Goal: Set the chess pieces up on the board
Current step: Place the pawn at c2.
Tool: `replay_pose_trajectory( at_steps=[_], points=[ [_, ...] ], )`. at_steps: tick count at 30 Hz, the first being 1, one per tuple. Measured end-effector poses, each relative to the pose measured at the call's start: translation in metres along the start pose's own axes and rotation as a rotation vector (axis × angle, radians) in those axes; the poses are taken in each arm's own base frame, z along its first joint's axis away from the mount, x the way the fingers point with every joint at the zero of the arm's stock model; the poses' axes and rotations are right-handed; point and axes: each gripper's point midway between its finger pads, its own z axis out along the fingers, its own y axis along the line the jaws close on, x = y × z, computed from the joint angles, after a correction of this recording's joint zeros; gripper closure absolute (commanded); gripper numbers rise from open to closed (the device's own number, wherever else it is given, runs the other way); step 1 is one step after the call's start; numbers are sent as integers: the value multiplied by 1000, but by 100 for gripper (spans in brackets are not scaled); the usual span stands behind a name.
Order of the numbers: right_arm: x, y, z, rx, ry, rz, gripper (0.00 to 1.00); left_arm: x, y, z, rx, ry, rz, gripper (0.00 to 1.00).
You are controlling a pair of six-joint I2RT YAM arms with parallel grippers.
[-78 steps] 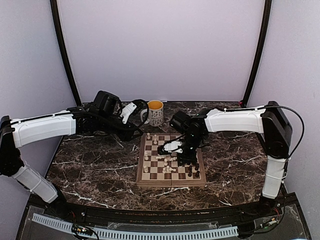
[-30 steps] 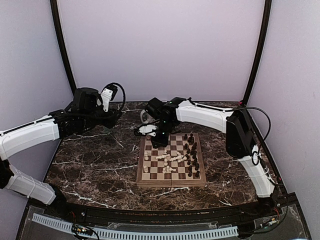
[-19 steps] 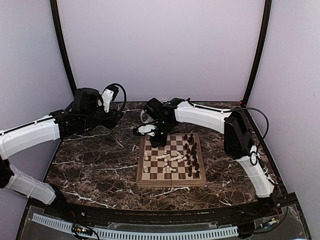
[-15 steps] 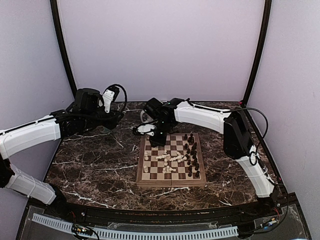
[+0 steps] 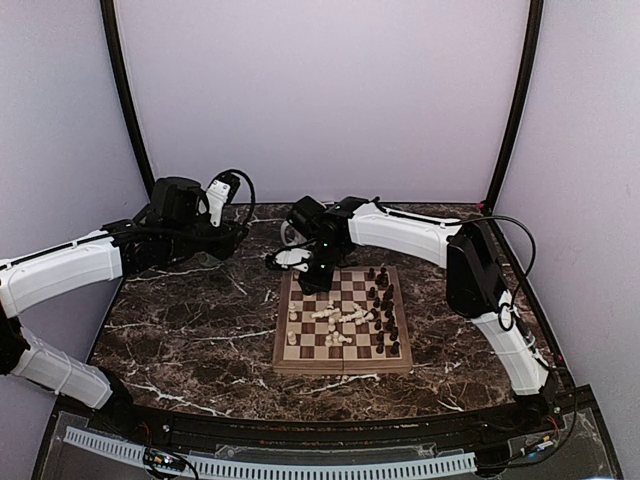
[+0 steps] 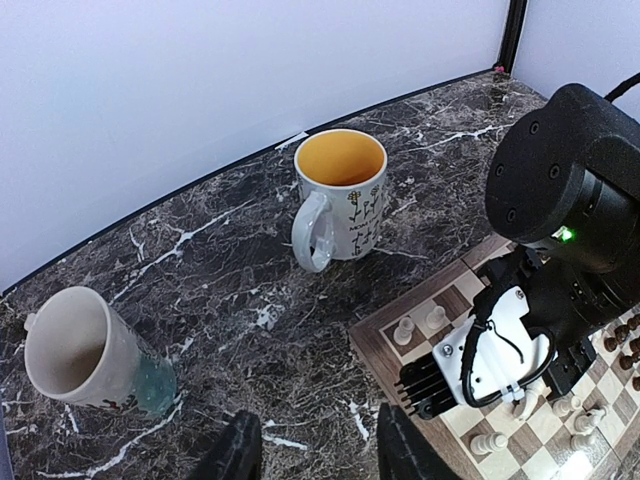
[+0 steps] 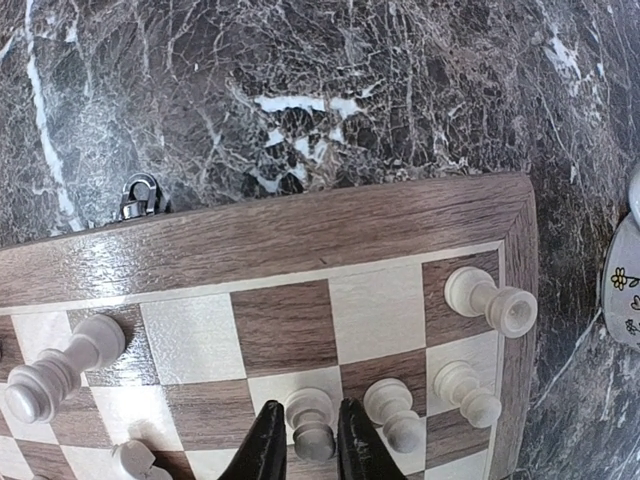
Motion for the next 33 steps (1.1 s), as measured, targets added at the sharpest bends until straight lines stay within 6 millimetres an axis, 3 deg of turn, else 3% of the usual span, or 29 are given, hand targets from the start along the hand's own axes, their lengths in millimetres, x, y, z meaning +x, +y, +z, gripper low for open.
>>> replay_pose_trajectory(
  at_steps=[21,33],
  points=[
    [0,5,0,-25,-6,6,77,3,-1,3,2,11,2,59],
    [1,3,-1,-20,-3,13,68,6,-1,4,2,20,3,57]
  ],
)
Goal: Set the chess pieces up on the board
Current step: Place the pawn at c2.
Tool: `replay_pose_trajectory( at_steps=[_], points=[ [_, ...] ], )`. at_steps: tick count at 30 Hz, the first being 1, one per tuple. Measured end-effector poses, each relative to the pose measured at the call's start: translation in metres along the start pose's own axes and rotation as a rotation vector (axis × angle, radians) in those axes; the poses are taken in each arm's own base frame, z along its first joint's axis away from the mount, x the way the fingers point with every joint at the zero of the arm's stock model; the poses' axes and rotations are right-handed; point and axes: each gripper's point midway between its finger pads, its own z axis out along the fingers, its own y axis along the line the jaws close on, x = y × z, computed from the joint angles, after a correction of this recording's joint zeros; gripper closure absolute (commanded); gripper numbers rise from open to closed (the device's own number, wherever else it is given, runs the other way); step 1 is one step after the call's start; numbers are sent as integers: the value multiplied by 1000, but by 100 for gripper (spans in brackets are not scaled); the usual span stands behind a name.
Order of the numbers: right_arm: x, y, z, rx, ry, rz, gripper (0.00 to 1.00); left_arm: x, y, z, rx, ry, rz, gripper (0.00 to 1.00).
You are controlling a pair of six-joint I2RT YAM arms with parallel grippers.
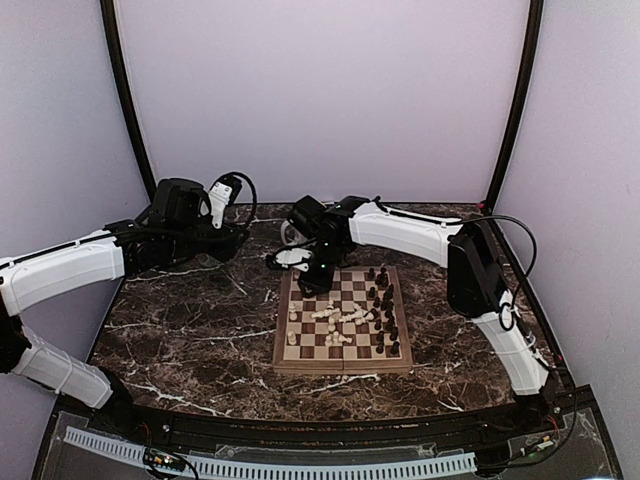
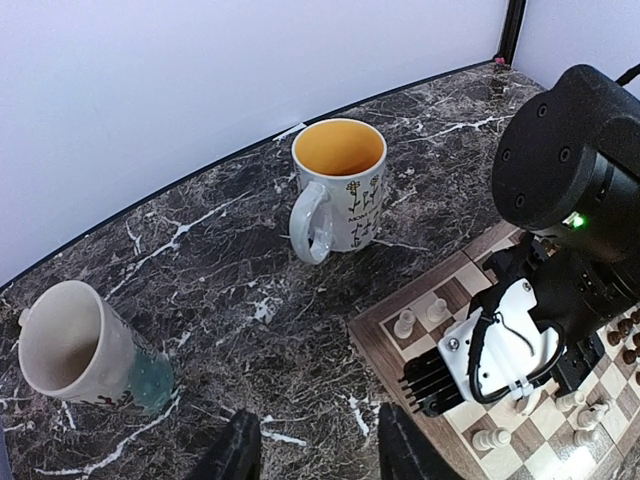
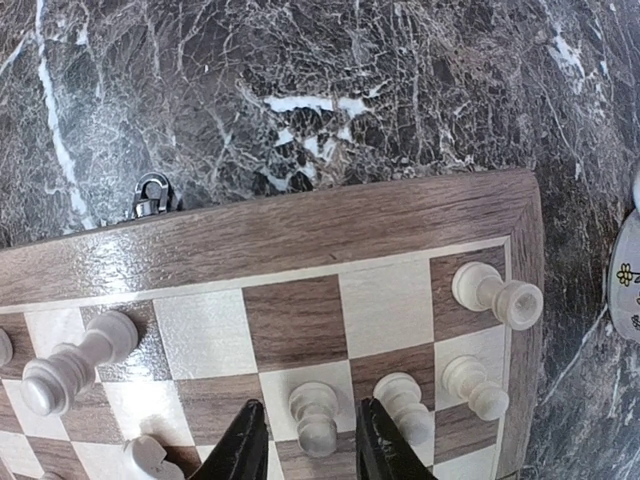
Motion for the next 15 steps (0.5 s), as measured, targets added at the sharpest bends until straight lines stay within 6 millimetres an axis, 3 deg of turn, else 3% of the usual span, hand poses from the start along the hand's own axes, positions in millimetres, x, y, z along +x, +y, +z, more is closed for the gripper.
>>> replay_pose_trajectory(
  at_steps=[4,9,12,15],
  points=[
    [3,-4,-14,15,-11,8,68,0,0,0,-2,0,0,56],
    [15,-5,-57,47,-50,25,68,1,-3,1,14,3,3,57],
    [29,-4,-78,55,-75,40,69,4,-18,3,105,12,20,58],
    [48,-3,-85,43,-83,64,70,12,-46,8,263,38,41,59]
  ],
)
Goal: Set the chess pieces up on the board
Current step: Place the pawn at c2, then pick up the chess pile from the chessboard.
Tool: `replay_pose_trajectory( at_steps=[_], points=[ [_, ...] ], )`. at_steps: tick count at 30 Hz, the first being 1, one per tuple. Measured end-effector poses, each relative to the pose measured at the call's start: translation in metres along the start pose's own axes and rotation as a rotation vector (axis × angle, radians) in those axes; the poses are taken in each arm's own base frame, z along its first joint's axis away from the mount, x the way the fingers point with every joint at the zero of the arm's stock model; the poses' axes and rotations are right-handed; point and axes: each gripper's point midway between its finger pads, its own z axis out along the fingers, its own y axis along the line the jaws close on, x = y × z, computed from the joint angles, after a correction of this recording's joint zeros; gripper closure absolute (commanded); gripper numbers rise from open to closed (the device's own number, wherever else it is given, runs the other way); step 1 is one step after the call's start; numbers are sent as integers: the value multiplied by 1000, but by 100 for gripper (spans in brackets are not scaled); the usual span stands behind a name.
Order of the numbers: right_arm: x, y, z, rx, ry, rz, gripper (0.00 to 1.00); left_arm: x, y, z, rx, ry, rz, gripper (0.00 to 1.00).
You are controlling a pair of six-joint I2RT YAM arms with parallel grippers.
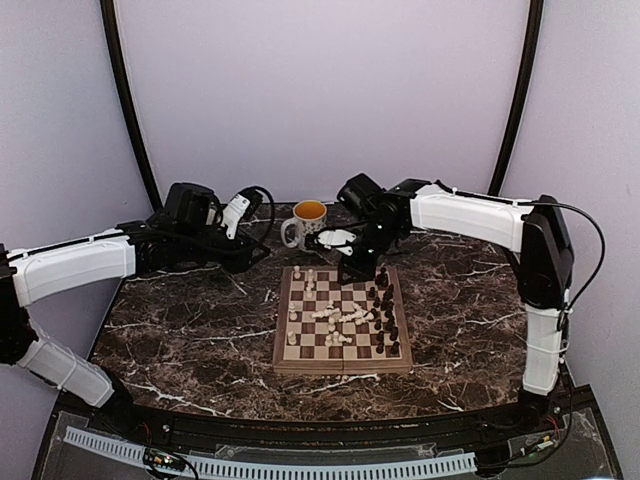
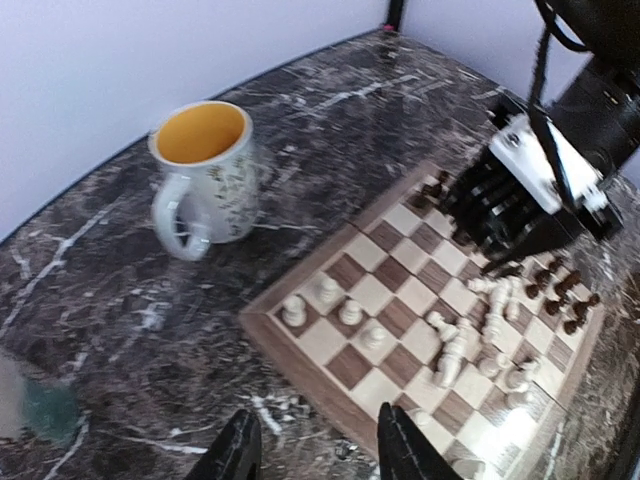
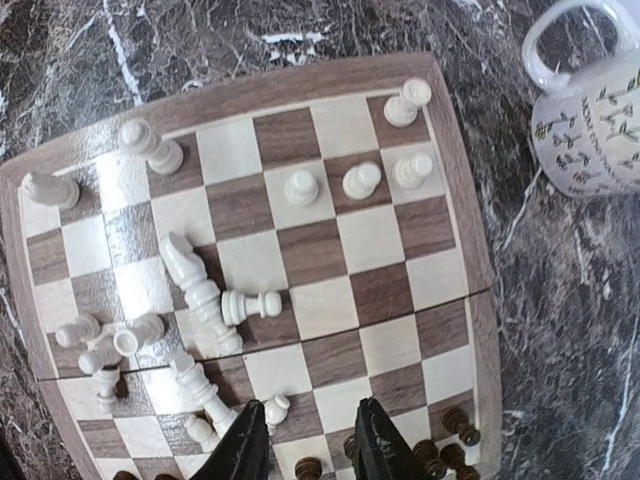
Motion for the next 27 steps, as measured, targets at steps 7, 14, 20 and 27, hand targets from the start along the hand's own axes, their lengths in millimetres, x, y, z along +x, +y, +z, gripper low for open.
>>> replay_pose_trajectory(
  at_steps=[7,14,20,27],
  points=[
    [48,-13,-13,-21,-25,103,71,38,-65,45,243,152,66,60],
    [55,-34,-48,32,-143,154,71,56,-96,79,313,256,127,62],
    [49,-40,-62,23,-222,178,71,58,-106,103,325,302,179,62],
    [58,-53,-80,13,-284,239,71,87,-111,122,300,412,271,66]
  ],
)
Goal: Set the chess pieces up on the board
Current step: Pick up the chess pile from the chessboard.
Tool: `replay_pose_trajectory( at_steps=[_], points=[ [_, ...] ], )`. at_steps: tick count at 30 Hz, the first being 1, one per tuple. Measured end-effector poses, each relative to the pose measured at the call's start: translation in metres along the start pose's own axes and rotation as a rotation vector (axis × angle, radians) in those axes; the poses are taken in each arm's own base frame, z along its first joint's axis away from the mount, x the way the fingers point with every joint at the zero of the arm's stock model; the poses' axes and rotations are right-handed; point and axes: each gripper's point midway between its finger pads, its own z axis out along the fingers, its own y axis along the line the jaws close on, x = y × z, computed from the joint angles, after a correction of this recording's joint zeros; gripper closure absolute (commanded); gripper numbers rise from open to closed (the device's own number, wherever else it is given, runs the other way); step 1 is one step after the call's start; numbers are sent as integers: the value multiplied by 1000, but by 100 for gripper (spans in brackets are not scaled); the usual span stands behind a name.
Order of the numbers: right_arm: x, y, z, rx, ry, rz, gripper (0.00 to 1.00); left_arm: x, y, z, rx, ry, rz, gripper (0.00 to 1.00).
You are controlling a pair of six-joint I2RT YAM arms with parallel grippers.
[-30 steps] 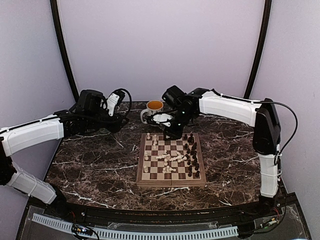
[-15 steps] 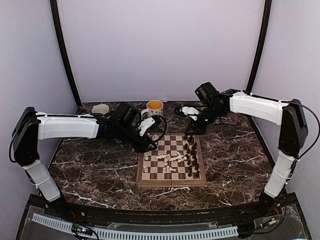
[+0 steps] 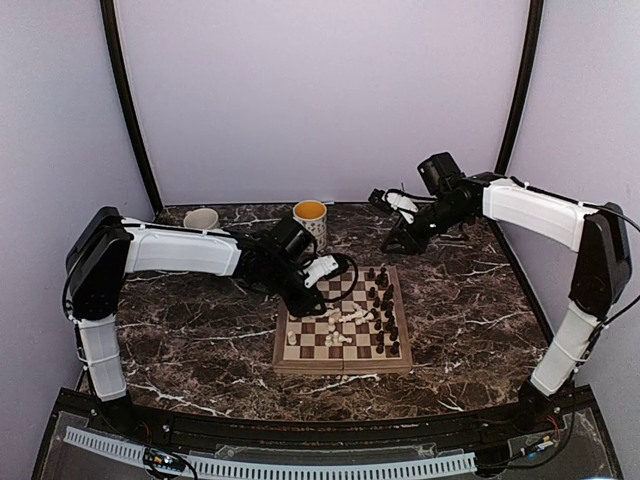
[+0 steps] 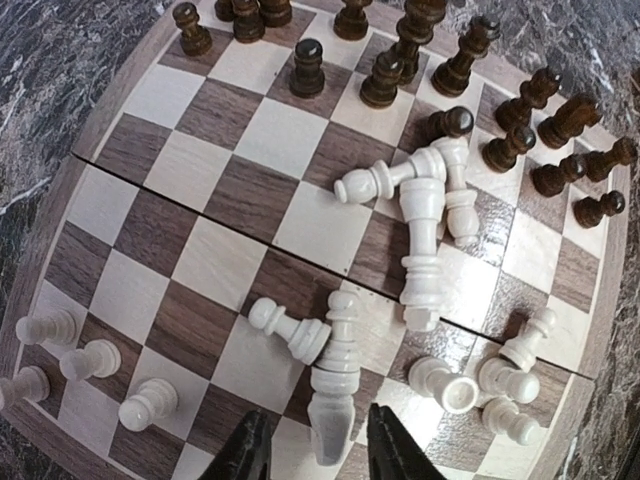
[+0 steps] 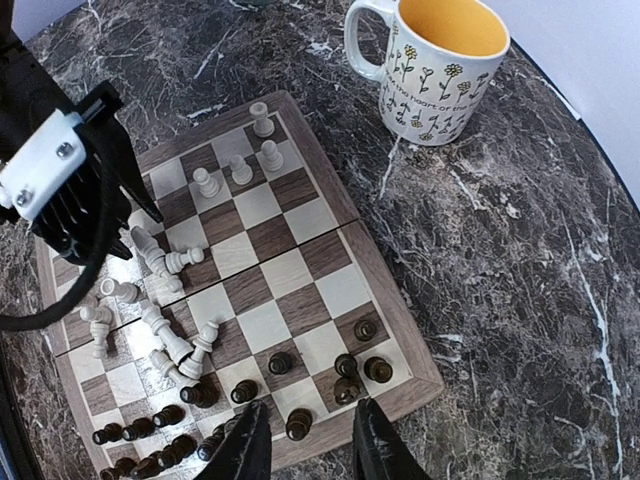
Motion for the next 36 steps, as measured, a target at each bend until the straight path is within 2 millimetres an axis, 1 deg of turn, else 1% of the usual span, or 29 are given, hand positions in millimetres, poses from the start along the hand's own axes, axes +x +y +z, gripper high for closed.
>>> replay_pose_trajectory(
  at_steps=[4,8,12,17,21,29,36],
  points=[
    [-2,-3,-7,4,-25,6,71,14,5,7,-26,69,32,66],
    [-4,-1,-7,-3,-35,2,71,19,8,8,-35,101,54,66],
    [-3,0,-7,-8,-35,4,71,23,7,9,-24,119,63,66],
    [-4,1,-6,-16,-40,3,71,30,3,16,0,139,67,68],
    [-4,1,-6,-18,-41,3,71,27,2,17,9,133,74,73],
    [-4,1,-6,-21,-40,4,71,27,-2,17,37,130,91,87],
    [0,1,0,-30,-27,13,71,26,-5,11,43,133,101,94]
  ],
)
